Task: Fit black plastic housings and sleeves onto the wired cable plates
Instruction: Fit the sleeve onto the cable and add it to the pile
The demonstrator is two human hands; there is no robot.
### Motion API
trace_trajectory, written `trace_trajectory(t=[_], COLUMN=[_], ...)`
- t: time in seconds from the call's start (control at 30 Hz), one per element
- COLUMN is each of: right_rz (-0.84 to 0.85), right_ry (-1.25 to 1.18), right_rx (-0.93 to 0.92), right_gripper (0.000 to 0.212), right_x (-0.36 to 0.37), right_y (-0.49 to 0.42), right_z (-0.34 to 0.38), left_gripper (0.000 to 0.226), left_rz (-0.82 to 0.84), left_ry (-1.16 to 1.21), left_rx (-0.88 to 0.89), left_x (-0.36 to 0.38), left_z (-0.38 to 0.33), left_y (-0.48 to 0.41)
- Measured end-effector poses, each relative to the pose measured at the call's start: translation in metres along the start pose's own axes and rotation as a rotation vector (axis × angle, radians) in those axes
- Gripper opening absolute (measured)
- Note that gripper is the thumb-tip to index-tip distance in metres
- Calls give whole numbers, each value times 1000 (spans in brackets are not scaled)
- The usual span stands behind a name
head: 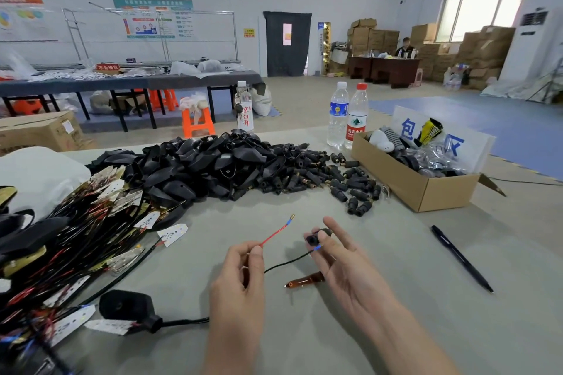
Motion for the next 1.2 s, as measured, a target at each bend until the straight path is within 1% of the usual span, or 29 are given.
trace_trajectory(t=[0.1, 0.27, 0.53, 0.63, 0.77, 0.97, 1.1, 1.2], right_rz=[10, 23, 50, 38, -24, -75, -76, -50], right_ry=[-36, -83, -24, 59, 203, 359, 357, 335], right_rx=[-7, -19, -63, -144, -293, -451, -424, -333], right_gripper=[52, 48, 47, 48, 37, 34, 36, 40], right_x=[1, 0, -1, -1, -5, -8, -7, -5], right_y=[1, 0, -1, -1, -5, -3, -3, -4], right_z=[2, 5, 7, 10, 13, 13, 11, 6], left_gripper=[14, 9, 12, 13, 11, 12, 13, 11], left_rz=[12, -41, -84, -72, -45, -2, 10, -23], left_ry=[-58, -95, -164, -184, -192, -176, -172, -192], left_rx=[27, 8, -4, 5, 26, 70, 77, 52], left_x=[1, -1, -2, -2, -3, -2, -1, -2], left_z=[2, 7, 9, 7, 3, -1, -5, -3], left_y=[0, -1, -4, -3, -1, 2, 3, 1])
Point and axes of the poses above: each hand's wrist, its own y-axis away from the middle knuckle, its own x-axis out of the palm, z = x × y, the point moved 4 cm from there along -y, towards the middle knuckle, and after that the axes turned 12 degrees about -z, right-handed, at the moved point
